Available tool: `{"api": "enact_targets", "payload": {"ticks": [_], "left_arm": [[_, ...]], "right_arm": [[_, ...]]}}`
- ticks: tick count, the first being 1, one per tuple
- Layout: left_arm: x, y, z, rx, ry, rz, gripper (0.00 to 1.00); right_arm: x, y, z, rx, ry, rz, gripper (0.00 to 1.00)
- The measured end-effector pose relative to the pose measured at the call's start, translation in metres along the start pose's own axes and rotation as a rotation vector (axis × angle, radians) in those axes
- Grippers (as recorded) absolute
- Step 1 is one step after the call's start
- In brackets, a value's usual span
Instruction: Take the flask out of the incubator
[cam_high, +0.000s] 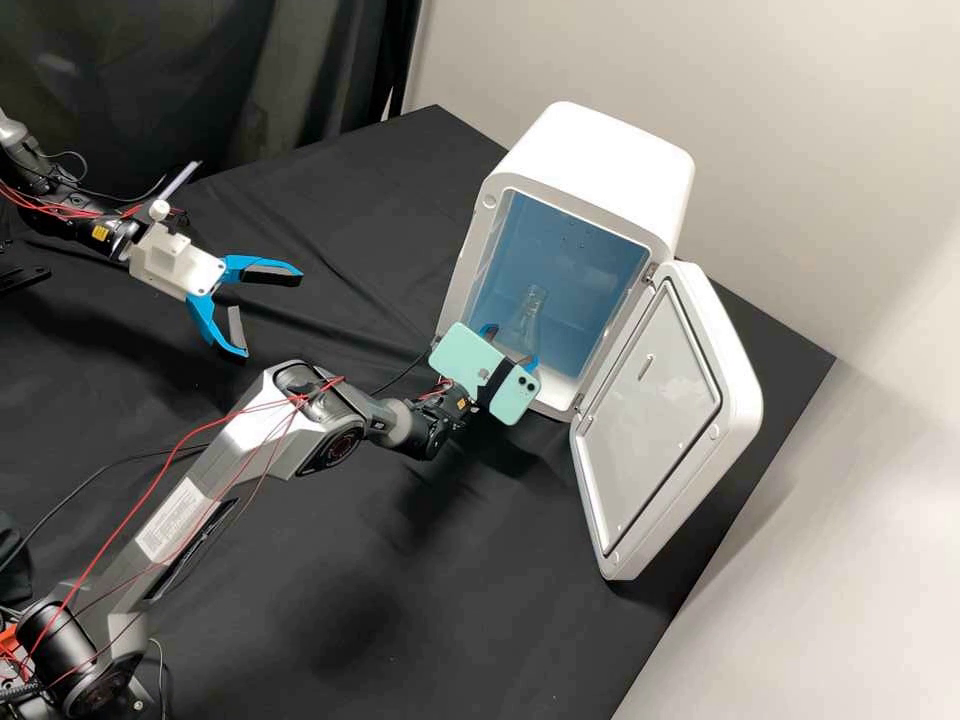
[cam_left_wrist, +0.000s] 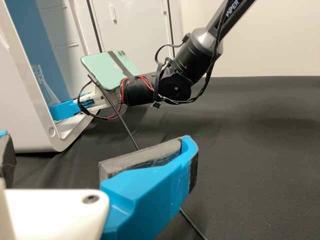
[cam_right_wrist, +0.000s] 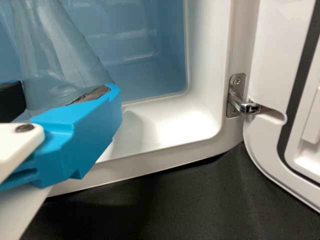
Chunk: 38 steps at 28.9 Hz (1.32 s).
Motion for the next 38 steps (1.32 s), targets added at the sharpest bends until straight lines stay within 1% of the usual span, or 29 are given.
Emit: {"api": "enact_targets", "payload": {"ticks": [5, 9, 16, 17, 24, 27, 38], "left_arm": [[0.0002, -0.0003, 0.0022, 0.002, -0.008, -0.001, 1.00], [0.0002, -0.0003, 0.0022, 0.002, -0.008, -0.001, 1.00], [0.0002, -0.0003, 0.0022, 0.002, -0.008, -0.001, 1.00], [0.0002, -0.0003, 0.0022, 0.002, -0.008, -0.001, 1.00], [0.0002, -0.0003, 0.0022, 0.002, -0.008, -0.001, 1.00], [0.0002, -0.0003, 0.0022, 0.002, -0.008, -0.001, 1.00], [0.0002, -0.0003, 0.0022, 0.002, -0.008, -0.001, 1.00]], "right_arm": [[0.0000, 0.0000, 0.0000, 0.008, 0.000, 0.000, 0.00], [0.0003, -0.0012, 0.0012, 0.020, 0.003, 0.000, 0.00], [0.0003, -0.0012, 0.0012, 0.019, 0.003, 0.000, 0.00], [0.0003, -0.0012, 0.0012, 0.019, 0.003, 0.000, 1.00], [0.0005, -0.0010, 0.0011, 0.019, 0.002, 0.000, 1.00], [0.0005, -0.0018, 0.0026, 0.019, -0.015, -0.009, 1.00], [0.0009, -0.0012, 0.0021, 0.018, -0.013, -0.007, 1.00]]}}
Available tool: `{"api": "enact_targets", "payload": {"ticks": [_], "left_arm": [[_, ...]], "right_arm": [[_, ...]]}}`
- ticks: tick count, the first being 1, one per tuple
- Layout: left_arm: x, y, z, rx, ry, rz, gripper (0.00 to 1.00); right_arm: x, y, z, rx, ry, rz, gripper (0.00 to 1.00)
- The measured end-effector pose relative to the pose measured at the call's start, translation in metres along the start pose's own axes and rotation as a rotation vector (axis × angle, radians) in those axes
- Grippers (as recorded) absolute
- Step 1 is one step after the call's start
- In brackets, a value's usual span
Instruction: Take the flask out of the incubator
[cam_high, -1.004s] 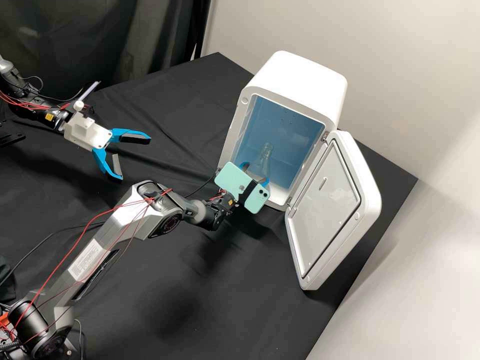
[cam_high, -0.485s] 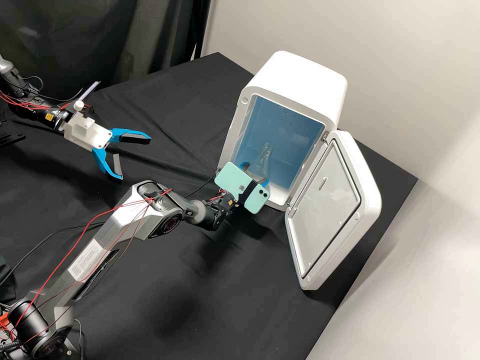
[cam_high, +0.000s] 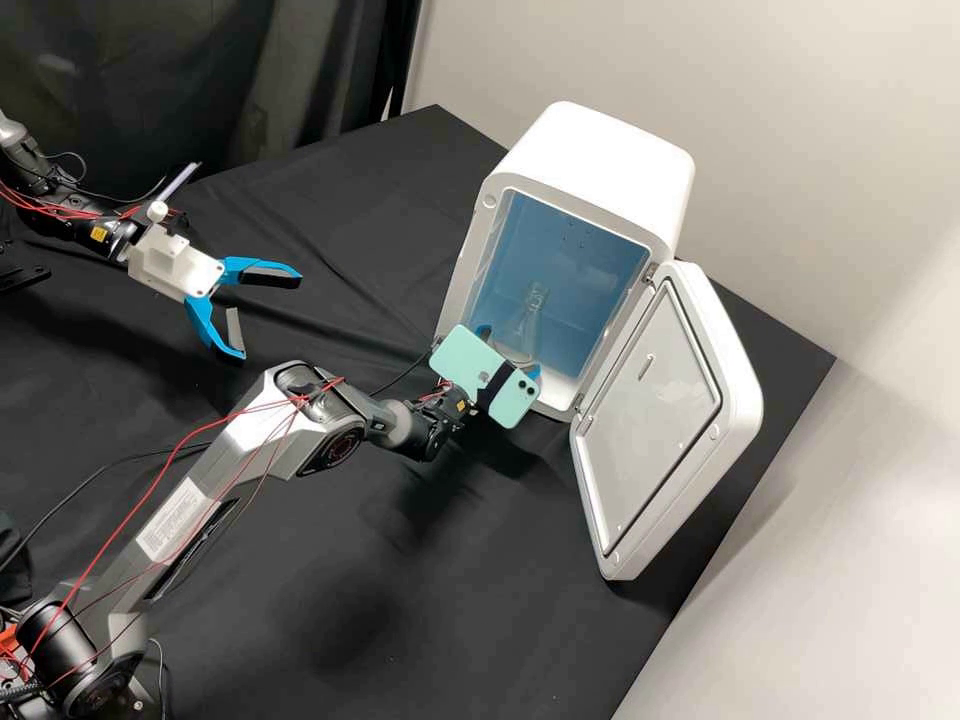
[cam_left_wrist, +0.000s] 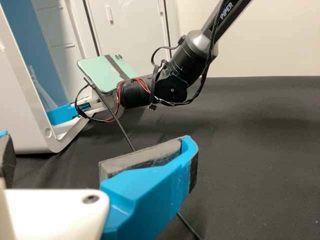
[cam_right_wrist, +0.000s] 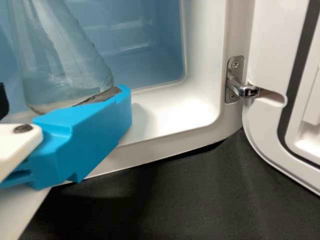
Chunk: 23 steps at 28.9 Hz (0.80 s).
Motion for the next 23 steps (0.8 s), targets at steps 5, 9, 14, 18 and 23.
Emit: {"api": "enact_targets", "payload": {"ticks": [5, 9, 14, 18, 23], "left_arm": [[0.000, 0.0000, 0.000, 0.000, 0.000, 0.000, 1.00], [-0.001, 0.0023, 0.000, 0.001, -0.001, 0.009, 1.00], [-0.002, 0.0039, 0.001, 0.002, -0.002, 0.016, 1.00], [-0.002, 0.0039, 0.001, 0.002, -0.004, 0.015, 1.00], [-0.002, 0.0044, 0.004, -0.001, -0.009, 0.018, 1.00]], "right_arm": [[0.001, 0.003, -0.001, -0.002, 0.001, 0.006, 1.00], [0.005, 0.012, -0.005, -0.001, 0.011, 0.025, 1.00], [0.010, 0.024, -0.010, -0.003, 0.019, 0.047, 1.00], [0.015, 0.030, -0.013, 0.002, 0.034, 0.064, 1.00], [0.018, 0.032, -0.011, 0.007, 0.018, 0.058, 1.00]]}}
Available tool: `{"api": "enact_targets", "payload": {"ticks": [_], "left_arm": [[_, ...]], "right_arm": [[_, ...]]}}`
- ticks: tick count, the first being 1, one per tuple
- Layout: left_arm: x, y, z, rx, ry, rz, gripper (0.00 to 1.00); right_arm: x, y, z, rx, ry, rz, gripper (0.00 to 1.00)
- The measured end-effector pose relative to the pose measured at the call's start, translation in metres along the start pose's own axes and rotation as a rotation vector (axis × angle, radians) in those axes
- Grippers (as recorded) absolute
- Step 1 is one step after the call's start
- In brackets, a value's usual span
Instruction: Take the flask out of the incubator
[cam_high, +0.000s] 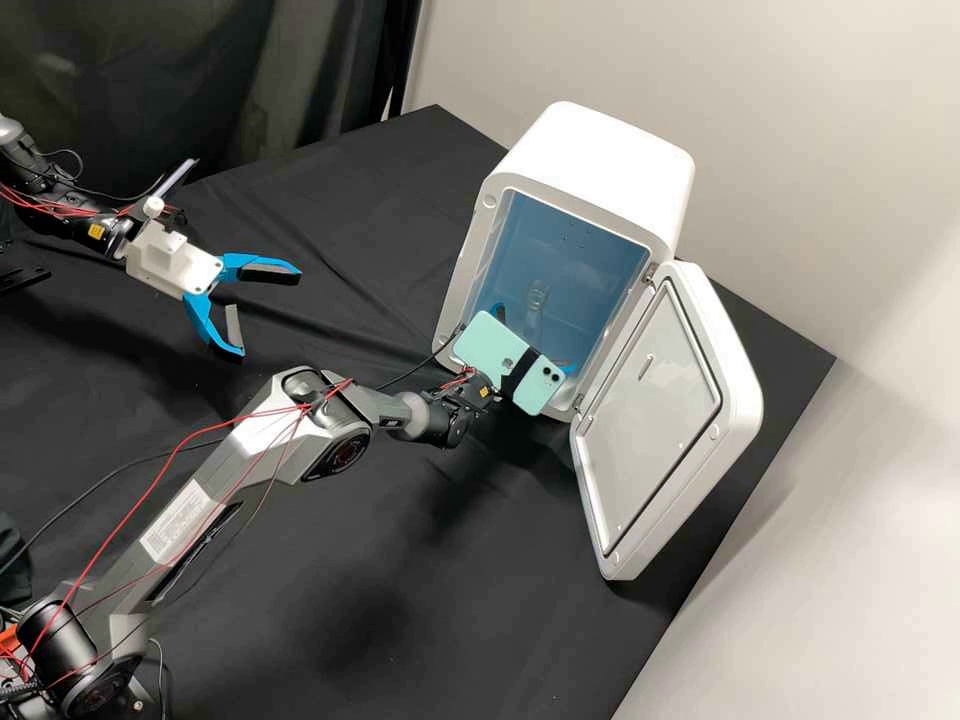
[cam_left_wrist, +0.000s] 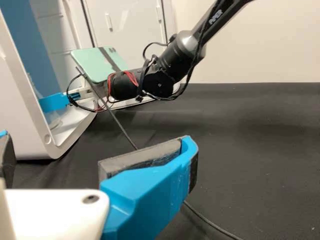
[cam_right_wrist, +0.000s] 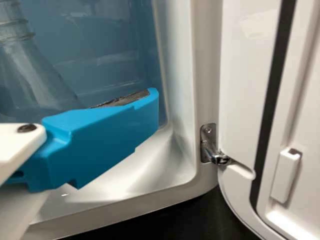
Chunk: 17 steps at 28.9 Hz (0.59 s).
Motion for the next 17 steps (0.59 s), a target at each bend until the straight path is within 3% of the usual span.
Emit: {"api": "enact_targets", "payload": {"ticks": [4, 17], "left_arm": [[0.000, 0.0006, -0.001, -0.007, 0.007, 0.003, 1.00], [0.000, 0.0006, -0.001, -0.009, 0.010, 0.004, 1.00]], "right_arm": [[0.003, 0.002, -0.002, 0.007, -0.003, 0.002, 1.00], [0.011, -0.005, 0.009, -0.009, -0.021, -0.017, 1.00]]}}
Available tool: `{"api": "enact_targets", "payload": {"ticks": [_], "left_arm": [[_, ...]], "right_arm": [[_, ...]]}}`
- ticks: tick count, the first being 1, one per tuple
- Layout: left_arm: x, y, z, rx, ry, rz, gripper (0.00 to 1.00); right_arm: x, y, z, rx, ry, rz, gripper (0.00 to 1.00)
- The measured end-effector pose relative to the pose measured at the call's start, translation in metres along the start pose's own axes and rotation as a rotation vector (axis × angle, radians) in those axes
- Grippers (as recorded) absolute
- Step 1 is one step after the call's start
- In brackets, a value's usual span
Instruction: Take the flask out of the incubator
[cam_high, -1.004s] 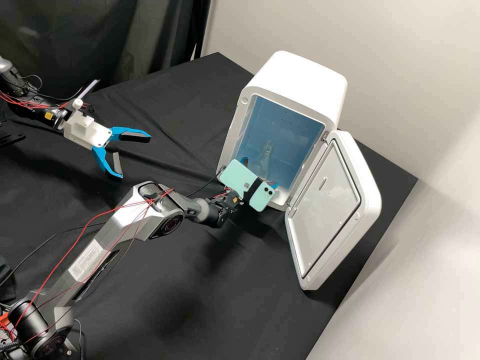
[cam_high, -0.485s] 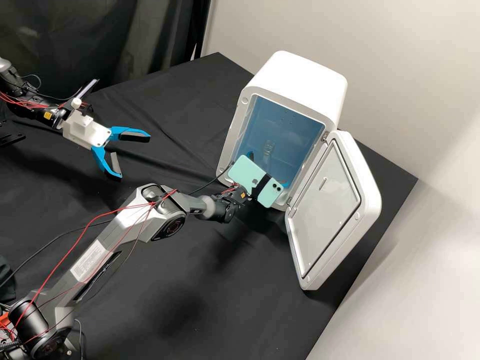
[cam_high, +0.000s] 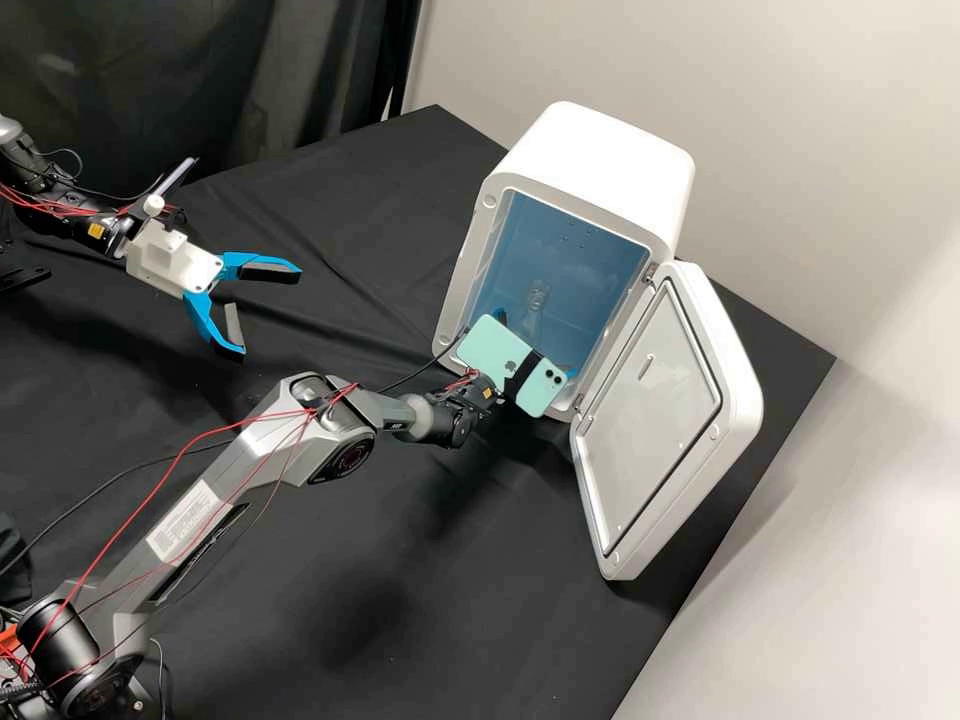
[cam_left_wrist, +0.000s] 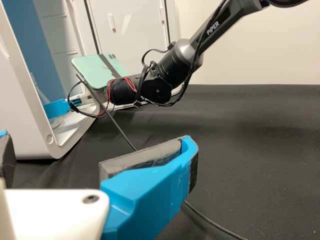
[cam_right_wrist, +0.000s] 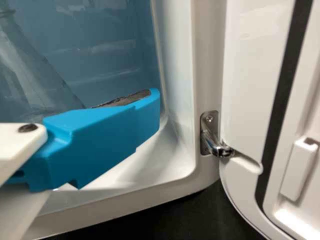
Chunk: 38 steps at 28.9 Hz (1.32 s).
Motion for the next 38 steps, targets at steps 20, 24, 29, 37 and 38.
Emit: {"api": "enact_targets", "payload": {"ticks": [20, 24, 29, 37, 38], "left_arm": [[0.0000, 0.0000, 0.0000, 0.000, 0.000, 0.000, 1.00], [0.0000, 0.0000, 0.0000, 0.000, 0.000, 0.000, 1.00], [0.0000, 0.0000, 0.0000, 0.000, 0.000, 0.000, 1.00], [0.0000, 0.0000, 0.0000, 0.000, 0.000, 0.000, 1.00], [0.0000, 0.0000, 0.0000, 0.000, 0.000, 0.000, 1.00]], "right_arm": [[0.0005, -0.0011, 0.0018, 0.000, -0.011, -0.005, 0.00], [0.0005, -0.0011, 0.0018, 0.000, -0.011, -0.005, 0.00], [0.0005, -0.0011, 0.0018, 0.000, -0.011, -0.005, 0.00], [0.0005, -0.0009, 0.0013, 0.000, -0.006, -0.003, 0.00], [0.0005, -0.0009, 0.0013, 0.000, -0.006, -0.003, 0.00]]}}
